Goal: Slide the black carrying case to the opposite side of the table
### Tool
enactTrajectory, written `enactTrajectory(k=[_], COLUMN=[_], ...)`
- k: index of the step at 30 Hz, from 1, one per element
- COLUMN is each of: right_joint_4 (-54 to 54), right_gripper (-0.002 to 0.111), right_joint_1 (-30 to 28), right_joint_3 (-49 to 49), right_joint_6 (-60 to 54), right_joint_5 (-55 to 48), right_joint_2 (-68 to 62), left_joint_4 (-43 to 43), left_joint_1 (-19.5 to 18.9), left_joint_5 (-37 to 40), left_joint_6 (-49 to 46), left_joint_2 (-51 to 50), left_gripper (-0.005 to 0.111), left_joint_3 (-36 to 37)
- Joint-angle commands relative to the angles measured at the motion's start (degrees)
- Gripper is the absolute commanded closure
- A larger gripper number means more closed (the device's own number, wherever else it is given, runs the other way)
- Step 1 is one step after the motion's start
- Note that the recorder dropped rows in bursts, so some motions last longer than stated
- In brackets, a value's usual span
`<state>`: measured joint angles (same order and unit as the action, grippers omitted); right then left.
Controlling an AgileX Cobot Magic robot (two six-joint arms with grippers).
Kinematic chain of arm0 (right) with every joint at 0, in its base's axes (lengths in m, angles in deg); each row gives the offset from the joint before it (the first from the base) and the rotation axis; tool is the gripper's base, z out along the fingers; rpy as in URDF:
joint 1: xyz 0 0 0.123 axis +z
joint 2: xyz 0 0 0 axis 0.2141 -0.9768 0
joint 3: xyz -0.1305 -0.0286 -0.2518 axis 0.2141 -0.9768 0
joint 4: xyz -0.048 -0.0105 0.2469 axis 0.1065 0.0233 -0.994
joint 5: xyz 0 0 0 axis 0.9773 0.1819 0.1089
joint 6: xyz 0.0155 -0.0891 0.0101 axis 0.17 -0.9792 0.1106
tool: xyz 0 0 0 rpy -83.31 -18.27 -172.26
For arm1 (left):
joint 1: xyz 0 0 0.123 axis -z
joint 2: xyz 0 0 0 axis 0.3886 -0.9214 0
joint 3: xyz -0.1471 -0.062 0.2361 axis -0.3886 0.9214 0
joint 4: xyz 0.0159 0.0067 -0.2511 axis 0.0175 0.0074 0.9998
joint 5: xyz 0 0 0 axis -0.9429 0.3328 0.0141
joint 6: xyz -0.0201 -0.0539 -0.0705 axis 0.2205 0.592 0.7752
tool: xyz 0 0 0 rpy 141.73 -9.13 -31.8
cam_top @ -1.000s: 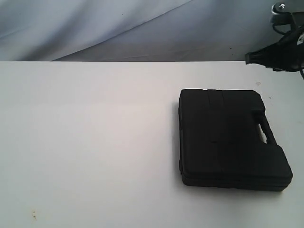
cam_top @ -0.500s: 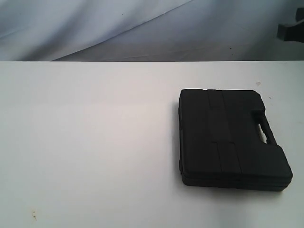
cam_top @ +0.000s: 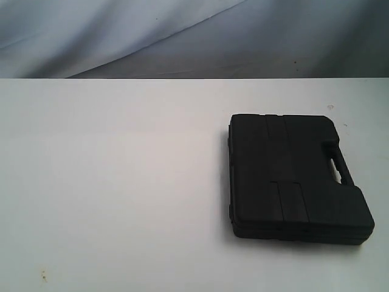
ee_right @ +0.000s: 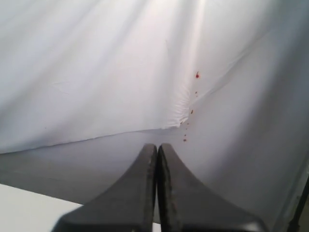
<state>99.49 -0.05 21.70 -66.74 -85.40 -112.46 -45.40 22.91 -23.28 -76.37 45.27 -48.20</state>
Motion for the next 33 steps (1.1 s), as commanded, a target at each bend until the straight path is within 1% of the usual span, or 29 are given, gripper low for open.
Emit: enactTrajectory(k=[1, 7, 9, 12, 19, 23, 28, 33], right_joint_4=[2.56, 2.65, 2.65, 2.65, 2.65, 0.94, -2.05, -5.13], right_gripper=[0.108, 0.108, 0.108, 0.108, 0.108, 0.108, 0.108, 0.108], right_joint_1=[-0.39, -0.39, -0.39, -0.39, -0.39, -0.39, -0.28, -0.28], right_joint_3=[-4.13, -8.01, -8.4, -8.4, -8.81, -13.34, -16.5, -17.83], right_joint_6=[-1.17, -1.15, -1.15, -1.15, -0.04, -0.04, -0.5, -0.5], right_joint_5=[-1.87, -2.67, -4.5, -11.89, -23.95, -25.59, -28.49, -27.01], right_joint_2=[6.0, 12.16, 15.62, 22.18, 34.51, 42.32, 42.62, 42.62], left_joint_4=[0.0, 0.0, 0.0, 0.0, 0.0, 0.0, 0.0, 0.0], left_joint_1=[-0.1, -0.1, -0.1, -0.1, -0.1, -0.1, -0.1, -0.1], left_joint_5=[-0.17, -0.17, -0.17, -0.17, -0.17, -0.17, 0.1, 0.1], left_joint_6=[0.2, 0.2, 0.07, 0.07, 0.4, 0.4, 0.14, 0.14], left_joint_2=[0.21, 0.21, 0.21, 0.21, 0.21, 0.21, 0.19, 0.07], left_gripper=[0.107, 0.107, 0.107, 0.107, 0.107, 0.107, 0.107, 0.107], left_joint_3=[0.27, 0.27, 0.27, 0.27, 0.27, 0.27, 0.27, 0.27])
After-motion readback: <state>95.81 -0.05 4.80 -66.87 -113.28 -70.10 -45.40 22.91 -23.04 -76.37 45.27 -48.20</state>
